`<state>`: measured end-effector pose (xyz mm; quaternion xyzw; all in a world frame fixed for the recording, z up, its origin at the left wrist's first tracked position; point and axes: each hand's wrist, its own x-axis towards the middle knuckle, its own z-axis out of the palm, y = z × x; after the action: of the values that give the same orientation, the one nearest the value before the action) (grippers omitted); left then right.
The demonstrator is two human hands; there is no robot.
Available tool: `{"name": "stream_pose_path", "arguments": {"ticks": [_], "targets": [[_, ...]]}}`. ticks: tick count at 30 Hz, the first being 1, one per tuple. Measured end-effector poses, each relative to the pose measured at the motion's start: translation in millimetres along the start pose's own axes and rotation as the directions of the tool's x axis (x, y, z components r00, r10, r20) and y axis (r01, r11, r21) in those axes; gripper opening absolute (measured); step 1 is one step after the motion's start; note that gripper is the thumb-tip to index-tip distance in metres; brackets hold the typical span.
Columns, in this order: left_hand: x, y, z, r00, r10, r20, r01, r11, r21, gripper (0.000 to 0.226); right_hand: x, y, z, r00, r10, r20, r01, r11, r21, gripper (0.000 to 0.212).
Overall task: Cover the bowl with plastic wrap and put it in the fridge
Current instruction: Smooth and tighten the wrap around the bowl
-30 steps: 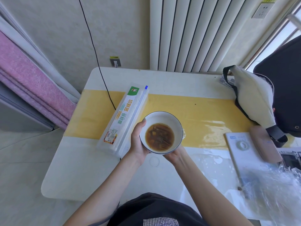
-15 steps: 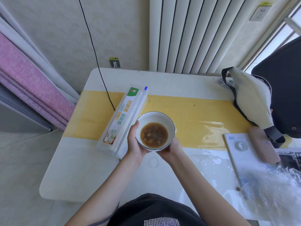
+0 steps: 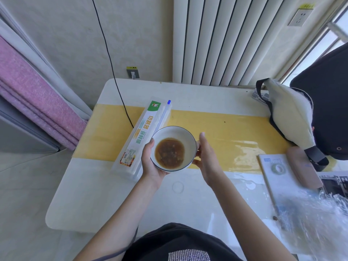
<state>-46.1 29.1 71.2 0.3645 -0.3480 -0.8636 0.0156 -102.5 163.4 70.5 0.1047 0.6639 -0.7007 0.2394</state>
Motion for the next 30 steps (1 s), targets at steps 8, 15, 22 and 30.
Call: {"name": "stream_pose_path", "arguments": {"ticks": [8, 15, 22, 30], "targets": [[-3.0, 1.0, 1.7, 0.999, 0.031, 0.027, -0.032, 0.999, 0.031, 0.033, -4.4, -1.5, -1.8, 0.997, -0.054, 0.057, 0.041, 0.978, 0.204, 0.032], [-4.3, -1.8, 4.6, 0.998, 0.046, 0.03, -0.047, 0.999, 0.023, 0.03, -6.7, 0.5, 12.8, 0.994, 0.104, -0.035, -0.087, 0.94, 0.329, 0.028], [-5.7, -0.8, 10.8, 0.998, 0.056, 0.018, -0.056, 0.998, 0.004, 0.051, -14.8, -8.0, 17.7, 0.978, 0.19, 0.083, -0.2, 0.761, 0.617, 0.025], [-1.4, -5.3, 13.0, 0.998, -0.034, -0.055, 0.04, 0.992, 0.117, 0.044, -17.1, -10.7, 22.1, 0.956, 0.293, -0.027, -0.196, 0.702, 0.684, 0.014]]}}
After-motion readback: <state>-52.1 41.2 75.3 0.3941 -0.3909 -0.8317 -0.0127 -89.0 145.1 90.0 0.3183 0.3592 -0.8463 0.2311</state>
